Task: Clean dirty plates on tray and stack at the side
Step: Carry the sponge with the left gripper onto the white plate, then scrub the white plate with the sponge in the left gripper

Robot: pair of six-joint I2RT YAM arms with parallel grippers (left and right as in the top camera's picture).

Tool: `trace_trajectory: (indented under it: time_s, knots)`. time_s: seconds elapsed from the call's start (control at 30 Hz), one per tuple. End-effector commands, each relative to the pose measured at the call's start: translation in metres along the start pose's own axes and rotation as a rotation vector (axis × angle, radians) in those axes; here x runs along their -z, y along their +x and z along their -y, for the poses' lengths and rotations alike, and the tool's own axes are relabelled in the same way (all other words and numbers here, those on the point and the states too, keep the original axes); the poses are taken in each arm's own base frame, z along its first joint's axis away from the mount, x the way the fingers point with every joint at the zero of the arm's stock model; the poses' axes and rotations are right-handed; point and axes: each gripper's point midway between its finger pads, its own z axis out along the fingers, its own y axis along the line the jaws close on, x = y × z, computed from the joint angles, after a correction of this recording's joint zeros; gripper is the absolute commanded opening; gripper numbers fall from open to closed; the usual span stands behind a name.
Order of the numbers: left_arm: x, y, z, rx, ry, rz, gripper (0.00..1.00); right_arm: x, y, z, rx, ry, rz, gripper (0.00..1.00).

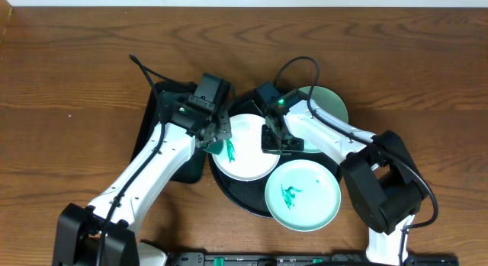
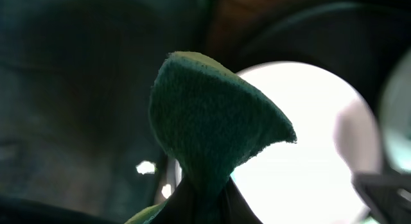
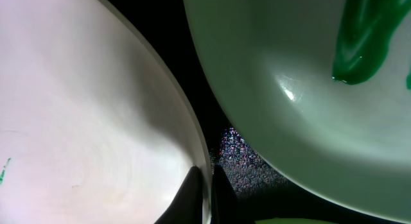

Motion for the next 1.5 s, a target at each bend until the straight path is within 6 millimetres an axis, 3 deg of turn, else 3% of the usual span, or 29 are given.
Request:
trace_trajectory:
  time_s: [0.0, 0.23, 0.63, 0.73, 0.9, 1.2, 1.33, 1.47]
  knots:
    - [0.011, 0.005, 0.027, 0.002, 0.146, -0.048, 0.07, -0.001, 0.006, 0.0, 0.022, 0.015, -0.007, 0.01]
    - [-0.01, 0.014, 0.024, 0.025, 0.122, -0.104, 0.07, -0.001, 0.006, -0.001, 0.02, 0.011, -0.003, 0.01]
    - [-0.091, 0.02, 0.025, 0.028, 0.074, -0.186, 0.07, -0.001, 0.007, 0.0, 0.02, 0.017, -0.01, 0.01]
    - [-0.103, 0.026, 0.038, 0.032, 0.146, -0.228, 0.07, -0.001, 0.009, 0.001, 0.021, 0.021, -0.015, 0.01]
    - [-0.109, 0.042, 0.068, 0.03, 0.31, -0.323, 0.07, -0.001, 0.009, 0.002, 0.021, 0.022, -0.016, 0.01]
    - [-0.103, 0.06, 0.084, -0.02, 0.368, -0.381, 0.07, -0.001, 0.008, 0.001, 0.021, 0.022, -0.015, 0.01]
    - [-0.105, 0.066, 0.074, -0.013, 0.307, -0.398, 0.07, -0.001, 0.009, 0.002, 0.024, 0.022, -0.016, 0.01]
    - [-0.109, 0.07, 0.035, -0.009, 0.094, -0.386, 0.07, -0.001, 0.009, 0.002, 0.028, 0.024, -0.018, 0.01]
